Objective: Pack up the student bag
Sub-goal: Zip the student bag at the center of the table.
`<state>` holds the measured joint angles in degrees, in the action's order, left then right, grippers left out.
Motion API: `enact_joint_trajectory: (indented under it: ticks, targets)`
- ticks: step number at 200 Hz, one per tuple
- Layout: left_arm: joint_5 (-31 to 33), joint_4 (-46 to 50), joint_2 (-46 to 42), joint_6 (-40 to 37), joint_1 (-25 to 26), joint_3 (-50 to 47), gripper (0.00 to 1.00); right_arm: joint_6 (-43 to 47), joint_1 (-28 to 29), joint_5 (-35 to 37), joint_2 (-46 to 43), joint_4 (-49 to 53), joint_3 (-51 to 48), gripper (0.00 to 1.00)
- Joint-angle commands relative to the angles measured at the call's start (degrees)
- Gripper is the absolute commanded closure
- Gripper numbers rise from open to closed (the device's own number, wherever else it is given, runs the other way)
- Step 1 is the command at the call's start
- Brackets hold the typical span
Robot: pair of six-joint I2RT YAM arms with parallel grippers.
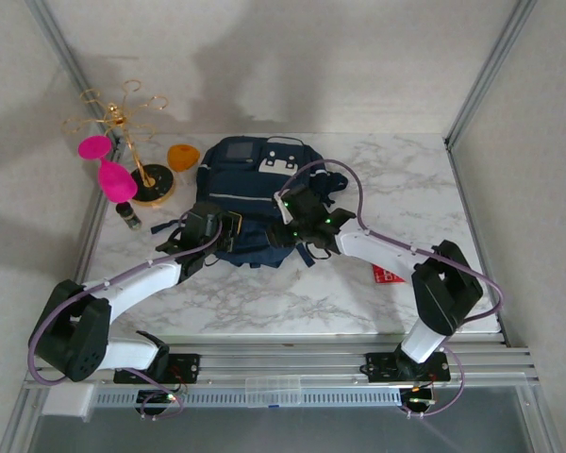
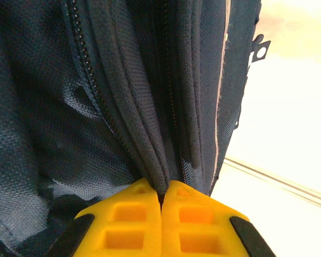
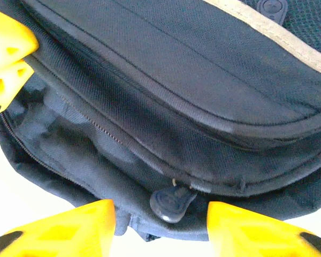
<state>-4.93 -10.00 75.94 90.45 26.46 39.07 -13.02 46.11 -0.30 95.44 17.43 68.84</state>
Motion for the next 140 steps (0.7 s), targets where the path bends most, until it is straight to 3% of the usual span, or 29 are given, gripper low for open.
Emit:
enact_joint_trajectory:
  ticks: [1, 54, 103, 140]
  targets:
    - [0.2, -2.5, -1.7, -0.8, -0.4, 2.9, 1.0, 3.1, -0.2, 3.9, 0.5, 0.3, 2.7, 0.53]
    - [0.5, -1.8, -1.9, -1.1, -0.4, 3.4, 1.0, 5.6, -0.1, 4.3, 3.6, -1.0, 3.9, 0.59]
    - [1.1, -2.3, -2.2, -0.4, -0.5, 3.0, 1.0, 7.2, -0.1, 6.3, 3.2, -0.8, 3.6, 0.87]
    - [0.2, -1.6, -2.4, -1.2, -2.0, 4.7, 1.0, 5.9, -0.3, 6.4, -2.8, -2.6, -1.8, 0.97]
